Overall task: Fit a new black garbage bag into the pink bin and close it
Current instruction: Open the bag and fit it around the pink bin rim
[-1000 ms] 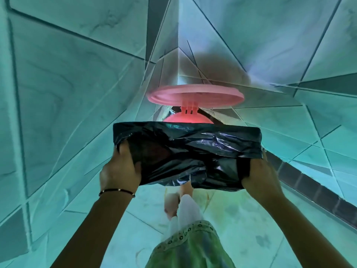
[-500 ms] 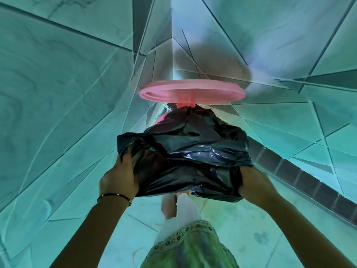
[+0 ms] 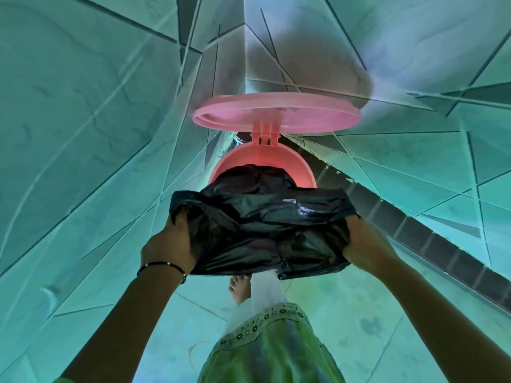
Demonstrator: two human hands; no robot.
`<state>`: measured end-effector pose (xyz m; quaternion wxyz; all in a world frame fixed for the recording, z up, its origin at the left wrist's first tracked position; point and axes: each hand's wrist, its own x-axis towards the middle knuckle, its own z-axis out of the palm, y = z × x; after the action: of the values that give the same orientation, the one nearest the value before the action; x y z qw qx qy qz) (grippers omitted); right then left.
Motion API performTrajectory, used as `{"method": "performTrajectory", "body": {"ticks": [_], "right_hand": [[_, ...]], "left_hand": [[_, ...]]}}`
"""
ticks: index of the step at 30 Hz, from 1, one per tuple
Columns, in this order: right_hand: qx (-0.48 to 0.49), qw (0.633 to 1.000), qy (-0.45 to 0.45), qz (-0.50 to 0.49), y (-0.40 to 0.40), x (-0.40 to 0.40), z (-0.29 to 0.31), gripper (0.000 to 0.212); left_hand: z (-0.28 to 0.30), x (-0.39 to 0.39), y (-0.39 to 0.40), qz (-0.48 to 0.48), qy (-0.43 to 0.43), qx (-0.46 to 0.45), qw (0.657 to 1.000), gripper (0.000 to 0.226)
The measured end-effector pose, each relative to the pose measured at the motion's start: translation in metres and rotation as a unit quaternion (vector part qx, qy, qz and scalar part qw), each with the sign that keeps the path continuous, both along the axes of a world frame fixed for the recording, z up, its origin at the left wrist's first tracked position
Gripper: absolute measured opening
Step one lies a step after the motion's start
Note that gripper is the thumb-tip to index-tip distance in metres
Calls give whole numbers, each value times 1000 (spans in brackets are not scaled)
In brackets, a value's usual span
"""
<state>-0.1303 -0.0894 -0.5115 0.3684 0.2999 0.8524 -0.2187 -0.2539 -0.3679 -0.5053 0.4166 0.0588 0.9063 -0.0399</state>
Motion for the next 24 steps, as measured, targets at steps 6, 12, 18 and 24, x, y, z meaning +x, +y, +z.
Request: {"method": "performTrajectory", "body": {"ticks": [6,12,18,24], "right_hand": [[4,998,7,-58,11,-19,-22,38],[-8,992,-117,55,18,-20,-66,30],[-16,980,-182,84,24,-4,-78,28],[41,998,9,-51,28,-15,-90,17]], "left_hand": [[-32,-12,6,20,31,3,999,73],[-71,-12,6,-5,-17,-43,999,81],[-89,1,-9,-53,-66,-79,993,82],[-106,-1,-5,12,-27,-47,998,77]]}}
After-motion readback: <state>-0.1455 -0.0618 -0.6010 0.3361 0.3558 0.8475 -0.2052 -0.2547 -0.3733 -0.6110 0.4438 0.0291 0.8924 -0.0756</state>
